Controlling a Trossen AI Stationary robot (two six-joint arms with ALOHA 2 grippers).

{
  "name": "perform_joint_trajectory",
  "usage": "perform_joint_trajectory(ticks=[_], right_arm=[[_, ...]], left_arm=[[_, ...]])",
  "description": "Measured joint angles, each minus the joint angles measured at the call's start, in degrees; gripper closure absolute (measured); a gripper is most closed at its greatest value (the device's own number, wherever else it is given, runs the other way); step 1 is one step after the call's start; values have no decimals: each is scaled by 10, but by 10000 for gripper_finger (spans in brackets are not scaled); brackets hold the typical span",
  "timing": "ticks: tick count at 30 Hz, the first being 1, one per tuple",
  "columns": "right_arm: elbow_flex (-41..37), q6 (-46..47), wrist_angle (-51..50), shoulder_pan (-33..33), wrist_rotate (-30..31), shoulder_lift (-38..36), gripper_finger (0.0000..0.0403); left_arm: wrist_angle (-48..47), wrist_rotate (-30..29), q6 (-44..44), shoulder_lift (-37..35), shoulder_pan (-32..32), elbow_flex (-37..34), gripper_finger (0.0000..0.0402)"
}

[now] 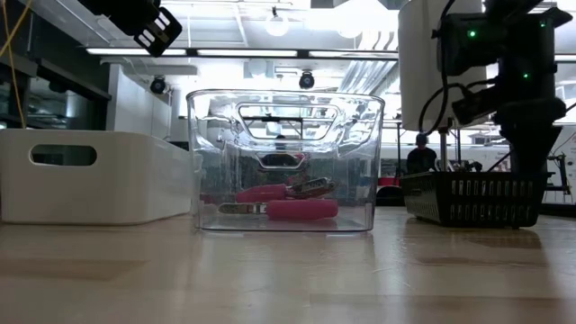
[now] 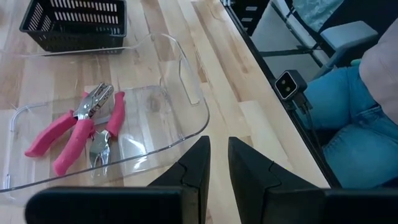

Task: Pick & Place School Supplies
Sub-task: Put the yellow eraser into the black basket

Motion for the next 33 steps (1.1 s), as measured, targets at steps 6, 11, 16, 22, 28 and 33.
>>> perform_joint_trajectory(ticks=[6,11,16,22,28,33], right_arm=[[10,-61,-37,0,-6,0,245],[10,-133,-38,0,0,0,245],[10,-147,-37,-9,4,0,245],[10,-164,-31,-31,-26,1,245],[23,-178,-31,-45,-56,2,245],[47,-216,-41,-45,-54,2,245]], left_arm=[[0,0,0,0,0,0,348],[0,0,0,0,0,0,348],[0,0,0,0,0,0,348],[0,0,1,0,0,0,348],[2,0,1,0,0,0,348],[3,0,1,0,0,0,348]])
